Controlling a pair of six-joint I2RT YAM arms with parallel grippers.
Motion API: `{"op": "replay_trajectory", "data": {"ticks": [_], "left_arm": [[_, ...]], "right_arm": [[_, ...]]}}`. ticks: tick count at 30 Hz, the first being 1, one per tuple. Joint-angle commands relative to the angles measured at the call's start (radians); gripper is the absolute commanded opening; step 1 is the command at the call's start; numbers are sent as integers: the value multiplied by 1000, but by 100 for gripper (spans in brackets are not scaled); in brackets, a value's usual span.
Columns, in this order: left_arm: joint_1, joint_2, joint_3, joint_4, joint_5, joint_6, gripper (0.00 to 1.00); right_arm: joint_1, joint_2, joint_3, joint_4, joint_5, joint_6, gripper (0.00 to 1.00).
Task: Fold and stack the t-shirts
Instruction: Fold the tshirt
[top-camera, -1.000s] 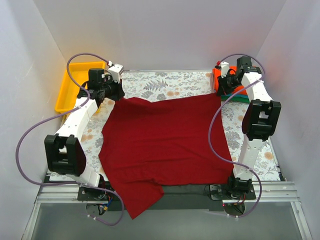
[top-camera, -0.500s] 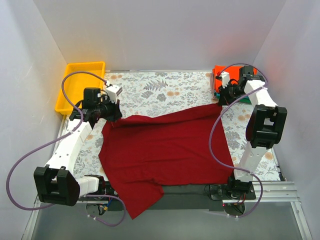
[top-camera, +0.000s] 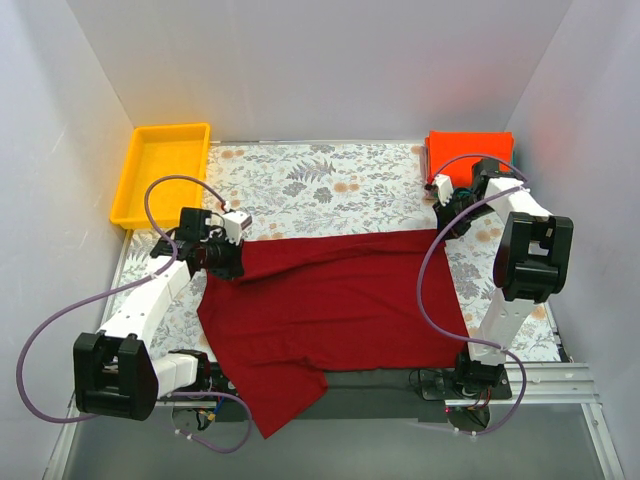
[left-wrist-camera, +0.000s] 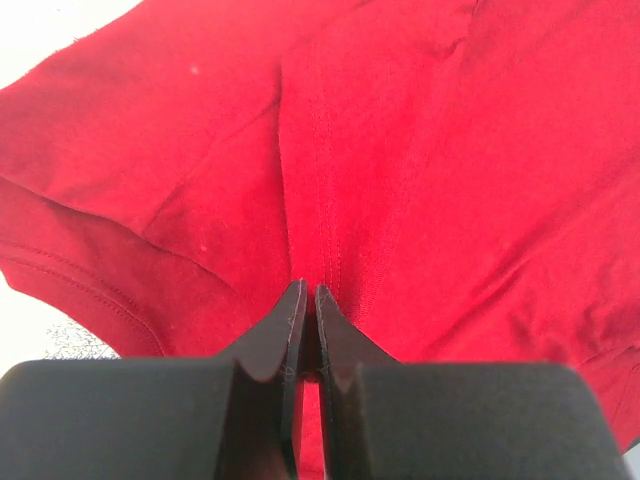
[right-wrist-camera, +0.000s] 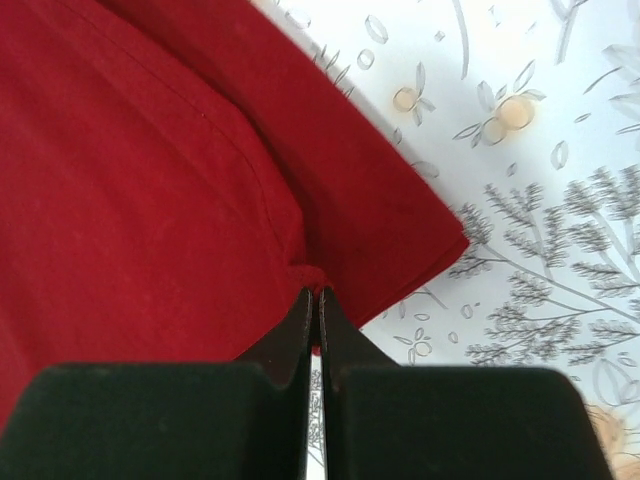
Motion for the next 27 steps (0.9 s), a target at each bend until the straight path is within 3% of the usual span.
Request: {"op": "replay_trajectory", "data": {"ticks": [1, 9, 11, 12, 13, 16, 17, 21, 27], "left_arm": [[-7, -12, -23, -28, 17, 66, 0], [-30, -21, -76, -120, 32, 236, 1], [-33, -25, -76, -187, 66, 299, 14], [-33, -30, -76, -205, 69, 325, 18], [-33, -41, -75, -221, 71, 351, 29], [-33, -44, -44, -245, 92, 355, 35], [-33, -38, -14, -240, 112, 340, 36], [-33, 39, 61, -179, 178, 240, 38], [-36, 255, 173, -1, 161, 36, 42]], "right_arm": [[-5, -33, -34, -18, 15, -57, 1], [-6, -66, -99, -18, 65, -116, 1], [-6, -78, -116, -19, 91, -142, 4], [-6, -83, -120, -21, 101, -150, 11], [-8, -95, -125, -24, 114, -167, 29], [-13, -125, -110, -54, 107, -188, 60], [-14, -133, -88, -83, 95, -187, 63], [-13, -159, -27, -110, 32, -144, 66], [27, -90, 54, -125, -19, -43, 60]]}}
